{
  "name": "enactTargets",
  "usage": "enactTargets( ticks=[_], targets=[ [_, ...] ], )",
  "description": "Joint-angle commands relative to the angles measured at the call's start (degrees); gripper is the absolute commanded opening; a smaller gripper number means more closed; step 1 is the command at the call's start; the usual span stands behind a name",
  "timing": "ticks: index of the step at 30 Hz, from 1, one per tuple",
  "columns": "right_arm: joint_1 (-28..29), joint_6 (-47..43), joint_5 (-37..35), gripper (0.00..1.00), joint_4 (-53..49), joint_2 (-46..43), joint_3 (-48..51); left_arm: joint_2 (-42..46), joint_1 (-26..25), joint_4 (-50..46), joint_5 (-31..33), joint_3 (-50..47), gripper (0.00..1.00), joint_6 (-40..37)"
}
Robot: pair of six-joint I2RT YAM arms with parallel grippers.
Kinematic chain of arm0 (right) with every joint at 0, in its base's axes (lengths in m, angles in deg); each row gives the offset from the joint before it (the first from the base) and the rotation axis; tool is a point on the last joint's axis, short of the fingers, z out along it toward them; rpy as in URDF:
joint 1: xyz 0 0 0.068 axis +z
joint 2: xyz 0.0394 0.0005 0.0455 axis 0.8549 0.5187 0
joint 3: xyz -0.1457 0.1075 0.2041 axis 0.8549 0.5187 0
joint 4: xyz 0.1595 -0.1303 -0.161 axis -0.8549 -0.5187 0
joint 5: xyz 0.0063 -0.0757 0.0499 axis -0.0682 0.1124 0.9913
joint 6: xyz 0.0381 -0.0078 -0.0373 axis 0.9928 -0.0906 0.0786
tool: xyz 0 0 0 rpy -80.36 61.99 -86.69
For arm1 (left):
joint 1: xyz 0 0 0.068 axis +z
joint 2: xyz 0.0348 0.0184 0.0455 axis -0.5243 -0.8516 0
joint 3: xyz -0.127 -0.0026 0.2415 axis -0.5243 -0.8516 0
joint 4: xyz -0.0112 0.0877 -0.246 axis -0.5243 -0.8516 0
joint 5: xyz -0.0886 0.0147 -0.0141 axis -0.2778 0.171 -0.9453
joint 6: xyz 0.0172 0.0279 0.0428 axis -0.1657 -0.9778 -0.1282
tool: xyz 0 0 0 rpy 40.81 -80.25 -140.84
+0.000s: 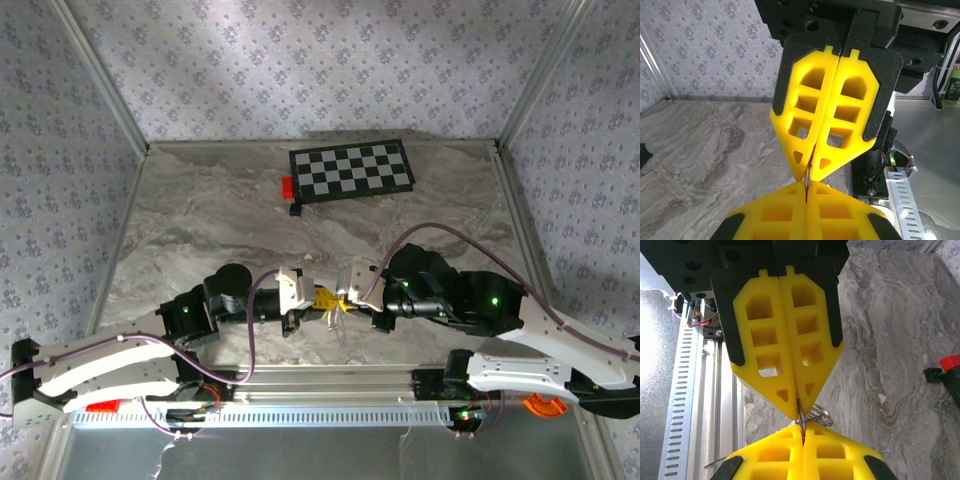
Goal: Put the keys on the keyring
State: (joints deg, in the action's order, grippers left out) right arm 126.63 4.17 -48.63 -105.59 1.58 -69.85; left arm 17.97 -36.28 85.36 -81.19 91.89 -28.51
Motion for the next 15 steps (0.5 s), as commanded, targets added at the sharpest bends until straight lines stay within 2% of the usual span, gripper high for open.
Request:
enactTargets(
  ticks=[1, 7, 12, 15],
  targets=[
    [0.25, 0.56, 0.44, 0.00, 0.02, -0.12, -2.57, 0.11, -0.13, 1.50, -0.38, 1.81, 0.00, -0.01],
    [0.24, 0.94, 0.58, 0.00, 0.67, -0.95, -2.26, 0.54, -0.09, 2.59, -1.75, 1.67, 0.00, 0.27],
    [0.24, 2.84, 1.63, 0.27, 3.06, -3.67, 1.04, 1.43, -0.16, 4.37, -4.27, 1.14, 0.00, 0.61],
    [0.19, 4.52, 3.65, 0.29, 3.73, -5.50, 2.41, 1.90, -0.15, 5.15, -6.21, 0.78, 0.00, 0.79]
  ],
)
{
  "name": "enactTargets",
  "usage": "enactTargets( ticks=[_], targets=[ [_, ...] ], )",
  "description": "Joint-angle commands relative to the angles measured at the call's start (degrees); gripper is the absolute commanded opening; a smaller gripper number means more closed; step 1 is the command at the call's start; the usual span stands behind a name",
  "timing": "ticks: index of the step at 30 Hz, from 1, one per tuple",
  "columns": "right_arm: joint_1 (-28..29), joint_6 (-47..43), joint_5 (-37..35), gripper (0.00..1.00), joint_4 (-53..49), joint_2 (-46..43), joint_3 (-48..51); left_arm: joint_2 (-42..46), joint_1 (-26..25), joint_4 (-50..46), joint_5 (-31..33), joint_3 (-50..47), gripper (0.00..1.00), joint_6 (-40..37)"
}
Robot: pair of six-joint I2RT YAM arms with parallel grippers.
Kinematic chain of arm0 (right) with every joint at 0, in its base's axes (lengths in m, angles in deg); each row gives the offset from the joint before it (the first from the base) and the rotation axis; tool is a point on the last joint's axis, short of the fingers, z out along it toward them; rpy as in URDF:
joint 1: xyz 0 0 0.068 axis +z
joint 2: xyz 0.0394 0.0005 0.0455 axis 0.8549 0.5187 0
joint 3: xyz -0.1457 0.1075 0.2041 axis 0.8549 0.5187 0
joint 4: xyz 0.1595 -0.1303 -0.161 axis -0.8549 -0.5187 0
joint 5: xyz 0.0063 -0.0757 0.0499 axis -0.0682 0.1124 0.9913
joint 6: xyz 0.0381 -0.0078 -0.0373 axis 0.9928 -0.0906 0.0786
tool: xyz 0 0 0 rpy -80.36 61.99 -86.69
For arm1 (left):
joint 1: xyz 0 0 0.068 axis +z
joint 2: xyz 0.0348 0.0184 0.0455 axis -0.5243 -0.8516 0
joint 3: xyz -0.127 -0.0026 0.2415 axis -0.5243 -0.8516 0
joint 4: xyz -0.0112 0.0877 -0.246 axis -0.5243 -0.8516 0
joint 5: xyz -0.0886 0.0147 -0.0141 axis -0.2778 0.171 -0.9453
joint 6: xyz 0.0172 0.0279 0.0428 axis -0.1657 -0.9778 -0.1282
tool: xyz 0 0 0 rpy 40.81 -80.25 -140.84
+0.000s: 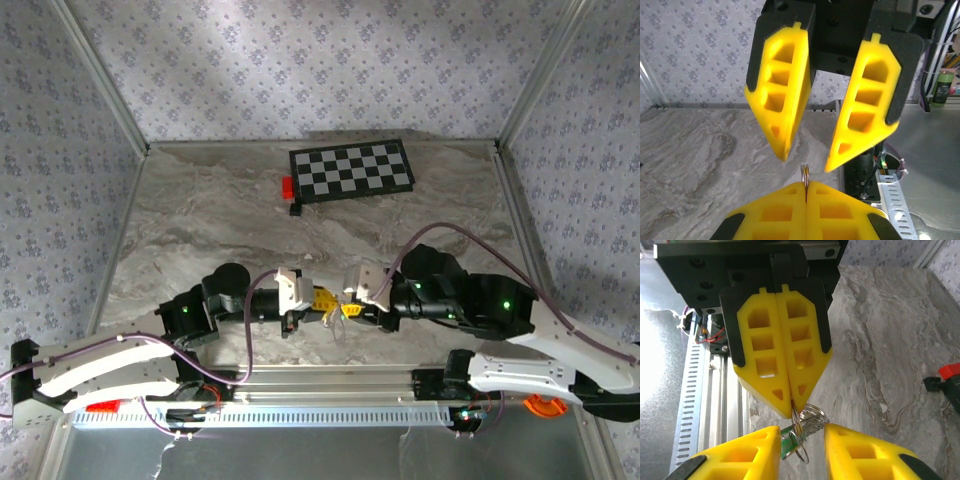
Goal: Put the keys on the keyring
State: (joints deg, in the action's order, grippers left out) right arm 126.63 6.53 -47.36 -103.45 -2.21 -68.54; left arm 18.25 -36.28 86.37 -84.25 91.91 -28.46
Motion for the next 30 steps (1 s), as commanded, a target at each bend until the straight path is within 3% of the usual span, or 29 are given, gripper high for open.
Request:
enactTargets(
  ticks=[1, 10, 24, 30],
  targets=[
    [0.14, 2.31, 2.91, 0.29, 1.96, -2.35, 1.50, 1.87, -0.07, 4.48, -3.72, 0.67, 0.00, 0.80],
    [-0.20, 3.22, 5.72, 0.29, 3.12, -3.62, 3.29, 2.72, -0.08, 5.87, -6.41, 0.08, 0.00, 1.72],
    [-0.68, 2.87, 7.03, 0.04, 3.76, -3.71, 4.56, 2.96, -0.07, 6.03, -7.60, 0.04, 0.00, 1.91],
    [-0.99, 2.70, 8.66, 0.00, 3.81, -3.90, 5.35, 2.81, -0.05, 7.86, -10.38, 0.17, 0.00, 2.76]
  ],
)
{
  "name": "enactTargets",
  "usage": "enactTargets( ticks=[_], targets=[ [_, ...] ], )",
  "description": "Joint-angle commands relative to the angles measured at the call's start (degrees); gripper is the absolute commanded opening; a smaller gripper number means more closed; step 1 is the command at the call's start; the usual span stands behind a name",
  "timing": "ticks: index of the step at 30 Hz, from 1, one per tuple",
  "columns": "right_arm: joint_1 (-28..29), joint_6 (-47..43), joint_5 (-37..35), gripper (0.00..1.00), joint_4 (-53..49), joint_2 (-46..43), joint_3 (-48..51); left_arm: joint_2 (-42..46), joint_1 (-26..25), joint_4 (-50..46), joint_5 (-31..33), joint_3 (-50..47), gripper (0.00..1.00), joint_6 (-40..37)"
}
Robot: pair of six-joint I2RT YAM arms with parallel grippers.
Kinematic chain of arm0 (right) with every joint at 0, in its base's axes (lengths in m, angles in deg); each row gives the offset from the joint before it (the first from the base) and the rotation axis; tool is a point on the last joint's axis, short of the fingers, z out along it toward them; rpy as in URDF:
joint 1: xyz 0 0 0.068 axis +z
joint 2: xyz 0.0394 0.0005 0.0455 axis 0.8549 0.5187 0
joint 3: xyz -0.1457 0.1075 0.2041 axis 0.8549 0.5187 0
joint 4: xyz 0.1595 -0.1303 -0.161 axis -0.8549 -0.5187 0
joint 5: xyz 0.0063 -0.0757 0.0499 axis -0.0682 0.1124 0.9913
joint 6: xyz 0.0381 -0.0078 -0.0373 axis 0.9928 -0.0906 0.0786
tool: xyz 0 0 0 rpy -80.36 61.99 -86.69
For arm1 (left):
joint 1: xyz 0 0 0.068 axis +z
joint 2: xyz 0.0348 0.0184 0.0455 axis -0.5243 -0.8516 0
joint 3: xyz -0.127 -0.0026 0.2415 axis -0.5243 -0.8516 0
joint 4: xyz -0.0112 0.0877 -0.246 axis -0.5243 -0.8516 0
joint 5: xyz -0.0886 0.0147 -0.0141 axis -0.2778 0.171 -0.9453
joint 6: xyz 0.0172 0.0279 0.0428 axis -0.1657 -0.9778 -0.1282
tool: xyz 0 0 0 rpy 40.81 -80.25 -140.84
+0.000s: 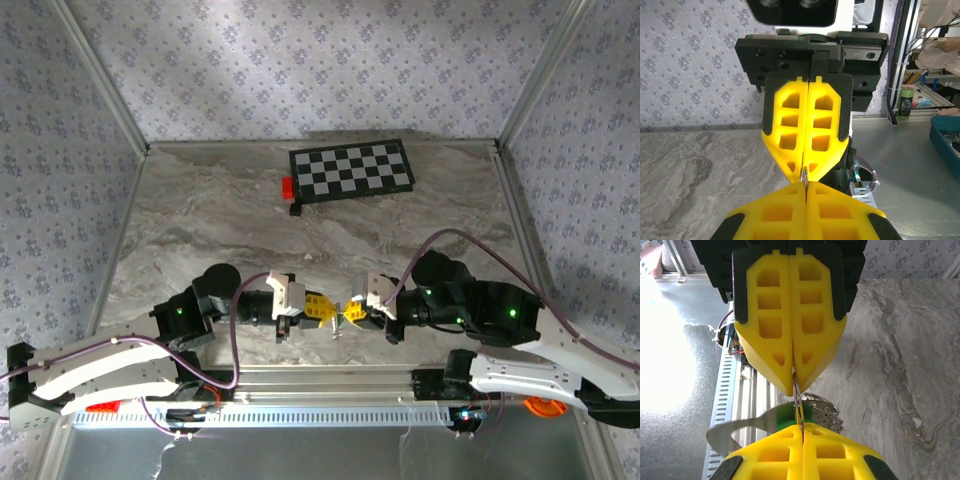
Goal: Put the keys on the keyring
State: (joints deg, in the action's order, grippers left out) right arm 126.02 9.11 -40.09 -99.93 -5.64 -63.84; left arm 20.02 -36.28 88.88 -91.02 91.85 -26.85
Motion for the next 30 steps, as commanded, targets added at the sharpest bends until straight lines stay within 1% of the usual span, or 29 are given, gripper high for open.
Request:
enactTargets(
  ticks=[1, 8, 11, 13, 17, 19, 20, 25, 30],
  targets=[
    [-0.42, 0.10, 1.67, 0.00, 0.30, -0.37, 0.73, 0.96, -0.11, 5.60, -4.06, 0.27, 0.00, 1.37],
    [-0.71, -0.21, 2.40, 0.01, 0.87, -0.34, 0.91, 0.76, -0.19, 5.84, -5.72, 0.85, 0.00, 1.58],
    [-0.73, -0.19, 1.65, 0.04, 1.54, -0.85, 1.05, 0.93, -0.12, 5.83, -5.50, 0.71, 0.00, 1.64],
    [-0.74, -0.25, 0.97, 0.10, 2.00, -1.33, 1.09, 1.06, -0.15, 5.98, -5.22, 0.58, 0.00, 1.60],
    [-0.79, -0.60, 0.16, 0.28, 3.54, -2.91, 1.74, 1.44, -0.18, 6.15, -3.49, 0.27, 0.00, 1.71],
    [-0.81, -0.52, -0.92, 0.34, 4.22, -3.96, 2.43, 1.57, -0.19, 6.20, -2.63, 0.13, 0.00, 1.68],
    [-0.86, -0.31, -1.12, 0.36, 4.24, -4.56, 2.81, 1.66, -0.14, 6.31, -2.35, -0.03, 0.00, 1.60],
    [-0.82, 1.31, -1.48, 0.36, 7.82, -7.46, 5.40, 2.27, -0.14, 6.74, -1.09, -0.21, 0.00, 1.60],
    [-0.87, 2.76, 0.92, 0.35, 11.13, -9.39, 8.13, 3.02, -0.16, 7.60, 0.17, -0.81, 0.00, 1.91]
  ],
)
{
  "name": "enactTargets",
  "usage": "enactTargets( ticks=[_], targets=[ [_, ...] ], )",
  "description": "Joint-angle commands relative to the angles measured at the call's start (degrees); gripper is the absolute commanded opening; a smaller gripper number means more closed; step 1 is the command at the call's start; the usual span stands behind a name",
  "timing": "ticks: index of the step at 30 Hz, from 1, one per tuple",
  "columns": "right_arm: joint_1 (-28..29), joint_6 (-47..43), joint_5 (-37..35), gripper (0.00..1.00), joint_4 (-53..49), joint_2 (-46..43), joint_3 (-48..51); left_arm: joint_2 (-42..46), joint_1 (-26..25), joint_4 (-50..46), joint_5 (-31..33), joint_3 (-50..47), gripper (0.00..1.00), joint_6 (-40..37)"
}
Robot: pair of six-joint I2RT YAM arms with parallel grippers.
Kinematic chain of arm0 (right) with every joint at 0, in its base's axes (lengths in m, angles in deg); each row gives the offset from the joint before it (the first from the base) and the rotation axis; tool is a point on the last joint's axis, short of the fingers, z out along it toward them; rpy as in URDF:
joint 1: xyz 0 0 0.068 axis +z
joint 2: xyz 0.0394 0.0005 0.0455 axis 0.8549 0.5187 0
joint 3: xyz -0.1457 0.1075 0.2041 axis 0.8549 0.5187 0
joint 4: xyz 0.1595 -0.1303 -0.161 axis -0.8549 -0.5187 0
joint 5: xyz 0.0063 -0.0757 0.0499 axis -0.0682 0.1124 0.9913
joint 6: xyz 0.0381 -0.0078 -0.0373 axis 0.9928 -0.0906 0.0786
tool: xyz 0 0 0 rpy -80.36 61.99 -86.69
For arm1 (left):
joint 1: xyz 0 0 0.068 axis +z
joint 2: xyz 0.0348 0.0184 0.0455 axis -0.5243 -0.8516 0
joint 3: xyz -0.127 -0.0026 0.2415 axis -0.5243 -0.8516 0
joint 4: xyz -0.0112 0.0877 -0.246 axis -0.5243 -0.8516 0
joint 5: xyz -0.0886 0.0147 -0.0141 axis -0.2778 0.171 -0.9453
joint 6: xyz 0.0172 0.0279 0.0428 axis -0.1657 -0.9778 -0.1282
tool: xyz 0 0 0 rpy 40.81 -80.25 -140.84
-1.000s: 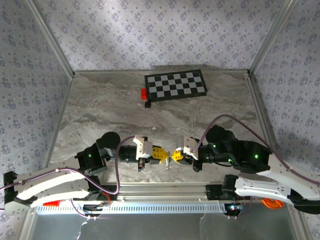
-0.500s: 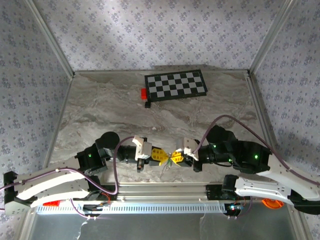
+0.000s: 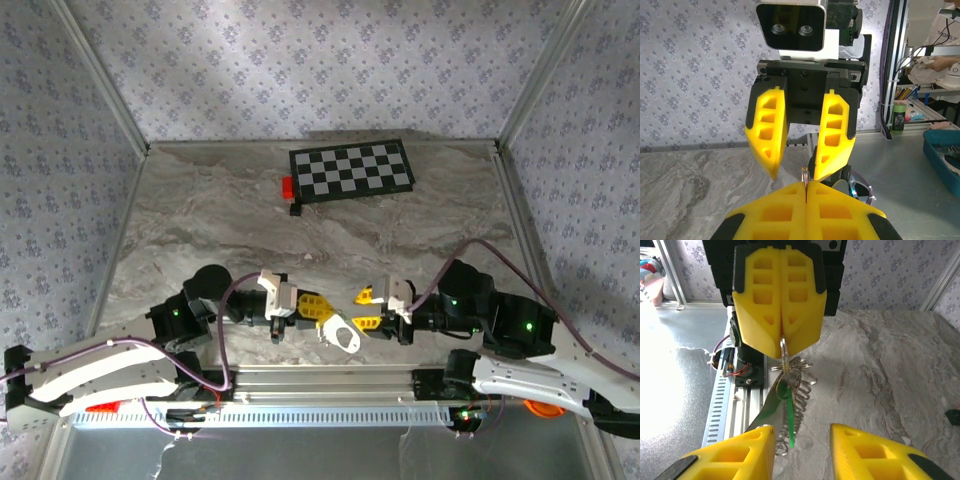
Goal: Put the keys on the keyring
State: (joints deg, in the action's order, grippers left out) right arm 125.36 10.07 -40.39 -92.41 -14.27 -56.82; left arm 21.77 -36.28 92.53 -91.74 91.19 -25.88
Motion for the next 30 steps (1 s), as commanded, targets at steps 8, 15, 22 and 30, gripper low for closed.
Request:
enactTargets(
  ticks=[8, 15, 22, 30],
  targets=[
    [-0.17, 3.32, 2.46, 0.35, 6.85, -0.27, 3.39, 1.58, -0.13, 4.86, 1.06, -0.51, 0.00, 1.55],
    [-0.13, 4.50, 4.67, 0.35, 9.63, 0.09, 4.82, 1.62, -0.17, 5.46, 2.04, -0.87, 0.00, 1.77],
    [-0.10, 5.29, 5.55, 0.35, 11.79, 0.12, 6.37, 1.41, -0.16, 6.09, 2.82, -1.38, 0.00, 1.87],
    [0.01, 6.07, 5.04, 0.39, 13.40, 0.45, 7.72, 1.53, -0.21, 6.37, 2.82, -1.62, 0.00, 1.78]
  ],
)
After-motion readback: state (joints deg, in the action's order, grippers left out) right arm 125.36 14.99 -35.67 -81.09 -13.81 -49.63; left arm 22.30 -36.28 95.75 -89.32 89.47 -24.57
